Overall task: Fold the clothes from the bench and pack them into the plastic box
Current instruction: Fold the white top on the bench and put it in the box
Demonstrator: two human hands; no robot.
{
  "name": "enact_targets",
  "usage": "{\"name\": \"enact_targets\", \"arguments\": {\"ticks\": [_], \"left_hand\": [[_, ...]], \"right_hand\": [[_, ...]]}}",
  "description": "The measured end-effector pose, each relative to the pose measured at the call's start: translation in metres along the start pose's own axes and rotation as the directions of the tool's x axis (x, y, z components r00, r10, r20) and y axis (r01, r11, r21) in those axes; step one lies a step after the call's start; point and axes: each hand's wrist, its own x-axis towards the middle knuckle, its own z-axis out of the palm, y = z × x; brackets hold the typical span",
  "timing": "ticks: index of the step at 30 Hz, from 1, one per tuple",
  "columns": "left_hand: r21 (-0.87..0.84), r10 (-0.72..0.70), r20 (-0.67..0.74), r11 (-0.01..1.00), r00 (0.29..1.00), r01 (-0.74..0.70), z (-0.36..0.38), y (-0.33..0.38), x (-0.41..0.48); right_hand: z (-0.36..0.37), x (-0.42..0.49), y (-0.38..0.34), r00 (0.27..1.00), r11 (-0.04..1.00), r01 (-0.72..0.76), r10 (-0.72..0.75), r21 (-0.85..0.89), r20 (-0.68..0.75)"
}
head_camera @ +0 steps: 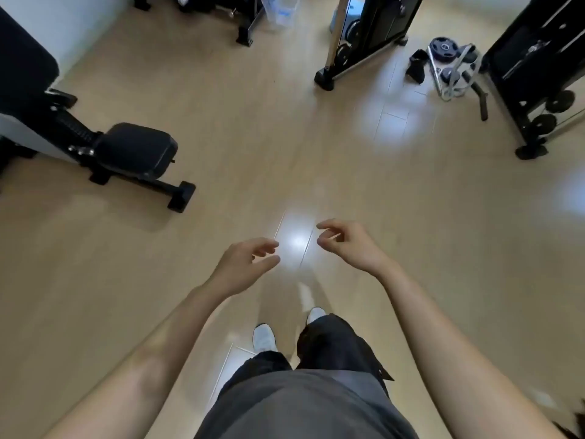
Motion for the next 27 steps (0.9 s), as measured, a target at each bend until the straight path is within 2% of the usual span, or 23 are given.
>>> {"name": "enact_targets", "arguments": {"ticks": [4,8,14,19,27], "left_hand": [[0.042,-0.065,0.067,0.997,0.996,0.062,-0.007,-0.002,0.023],[0.103,-0.083,0.073,0.992,0.994,0.075,-0.023,0.003,0.075],[0.172,-0.099,0.048,0.981,0.994,0.09,-0.056,0.026,0.159],[0.104,-0.109,0.007,0.989,0.994,0.107,-0.085,0.045,0.212],[0.017,-0.16,0.001,0.987,0.987,0.16,-0.131,0.04,0.3]], "right_hand": [[0.002,0.019,0.005,0.997,0.995,-0.071,0.071,-0.067,-0.002],[-0.016,0.058,0.01,0.994,0.991,-0.109,0.11,-0.075,0.005],[-0.051,0.136,0.004,0.996,0.993,-0.079,0.083,-0.091,0.034],[-0.083,0.202,-0.019,0.997,0.993,-0.05,0.056,-0.109,0.052],[-0.11,0.304,-0.069,0.999,0.994,-0.038,0.038,-0.106,-0.004]]}}
